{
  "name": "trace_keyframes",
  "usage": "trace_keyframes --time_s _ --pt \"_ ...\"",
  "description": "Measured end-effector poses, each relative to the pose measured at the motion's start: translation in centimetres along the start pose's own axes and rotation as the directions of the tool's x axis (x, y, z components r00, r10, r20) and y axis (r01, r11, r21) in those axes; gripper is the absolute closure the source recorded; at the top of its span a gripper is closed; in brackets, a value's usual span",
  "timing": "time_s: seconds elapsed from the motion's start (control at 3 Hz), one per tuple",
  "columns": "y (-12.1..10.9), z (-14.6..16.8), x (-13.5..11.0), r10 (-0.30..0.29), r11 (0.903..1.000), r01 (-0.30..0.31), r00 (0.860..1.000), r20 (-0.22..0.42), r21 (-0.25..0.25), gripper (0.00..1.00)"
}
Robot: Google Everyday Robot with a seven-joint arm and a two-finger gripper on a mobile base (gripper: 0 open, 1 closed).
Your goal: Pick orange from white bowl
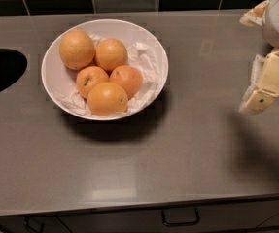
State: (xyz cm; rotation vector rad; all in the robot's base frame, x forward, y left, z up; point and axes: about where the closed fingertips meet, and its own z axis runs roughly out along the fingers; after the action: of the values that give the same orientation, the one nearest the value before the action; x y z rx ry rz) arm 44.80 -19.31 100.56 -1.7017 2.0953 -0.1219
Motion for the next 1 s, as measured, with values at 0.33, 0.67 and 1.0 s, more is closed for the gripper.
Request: trace_keyframes --time_s 0.33,0.67,1.0 --pt "-1.4 -1.5 -6.2 -0.120 0.9912 0.111 0.984 0.133 0.072 0.00" --pt "-1.8 -3.0 -12.4 -0.242 0.9676 0.216 0.940 0.240 0.130 0.00" --pt "-1.9 -3.0 -12.4 -0.243 0.9676 0.216 0.940 0.240 0.130 0.00"
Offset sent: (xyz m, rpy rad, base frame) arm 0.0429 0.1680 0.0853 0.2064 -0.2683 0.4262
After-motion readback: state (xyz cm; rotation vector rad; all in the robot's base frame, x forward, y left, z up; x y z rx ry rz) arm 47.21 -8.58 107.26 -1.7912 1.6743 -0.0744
